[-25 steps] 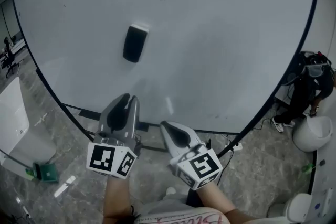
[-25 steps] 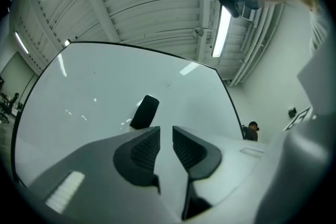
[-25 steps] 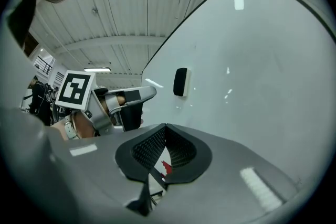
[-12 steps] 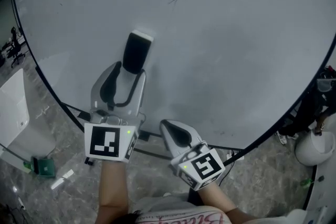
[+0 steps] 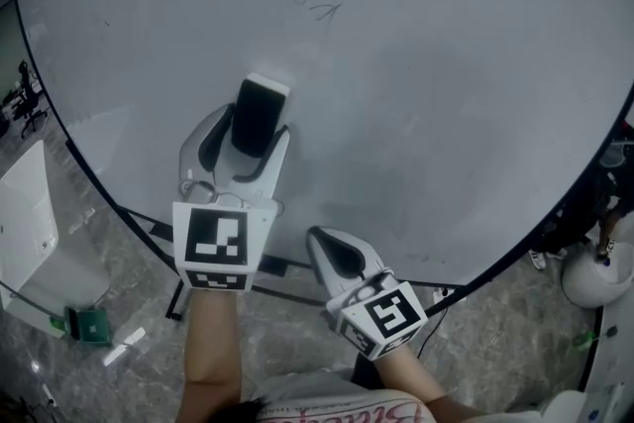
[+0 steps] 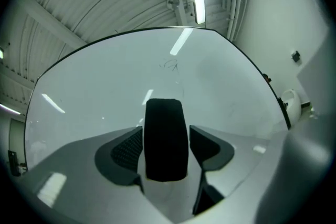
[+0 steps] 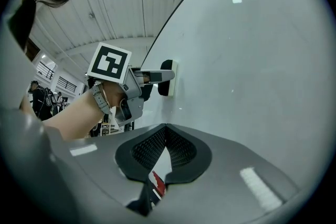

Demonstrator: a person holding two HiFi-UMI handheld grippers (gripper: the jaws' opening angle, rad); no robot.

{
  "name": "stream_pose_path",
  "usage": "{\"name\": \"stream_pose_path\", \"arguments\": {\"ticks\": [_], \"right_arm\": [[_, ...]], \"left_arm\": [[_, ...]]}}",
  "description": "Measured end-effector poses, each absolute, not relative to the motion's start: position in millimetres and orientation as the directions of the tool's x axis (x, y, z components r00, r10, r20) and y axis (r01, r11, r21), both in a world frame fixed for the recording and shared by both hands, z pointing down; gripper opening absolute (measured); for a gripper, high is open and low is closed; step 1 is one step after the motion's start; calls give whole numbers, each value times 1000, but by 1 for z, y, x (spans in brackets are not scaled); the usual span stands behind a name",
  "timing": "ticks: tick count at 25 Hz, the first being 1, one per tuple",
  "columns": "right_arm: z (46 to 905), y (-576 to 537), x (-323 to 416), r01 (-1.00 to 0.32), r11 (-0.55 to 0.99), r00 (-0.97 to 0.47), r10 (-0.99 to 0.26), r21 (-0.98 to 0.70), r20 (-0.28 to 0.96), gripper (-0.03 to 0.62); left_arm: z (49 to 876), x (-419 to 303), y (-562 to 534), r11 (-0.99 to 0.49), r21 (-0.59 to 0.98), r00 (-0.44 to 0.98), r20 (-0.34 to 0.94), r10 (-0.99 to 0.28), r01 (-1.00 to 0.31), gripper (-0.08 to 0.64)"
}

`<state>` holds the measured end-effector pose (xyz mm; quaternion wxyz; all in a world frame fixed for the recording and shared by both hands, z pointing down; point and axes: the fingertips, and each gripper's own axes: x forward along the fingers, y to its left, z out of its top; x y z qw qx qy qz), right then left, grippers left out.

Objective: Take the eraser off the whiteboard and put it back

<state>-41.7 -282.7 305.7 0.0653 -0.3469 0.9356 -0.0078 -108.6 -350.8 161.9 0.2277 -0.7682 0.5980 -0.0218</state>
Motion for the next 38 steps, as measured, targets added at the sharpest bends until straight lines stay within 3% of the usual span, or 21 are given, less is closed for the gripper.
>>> {"name": "stream_pose_path", "arguments": {"ticks": [14, 24, 38], "right_arm": [[307, -290, -40, -679, 732, -725, -681, -65, -102, 2], [308, -281, -44, -670, 740, -733, -672, -64, -99, 2], [315, -271, -50, -676, 735, -730, -677, -52, -91, 2]], "left_arm": [[166, -110, -363, -158, -389, 231, -150, -961, -908, 249], [168, -109, -345, -177, -353, 259, -202, -945, -919, 247], [205, -129, -293, -311, -134, 338, -321, -885, -941, 247]]}}
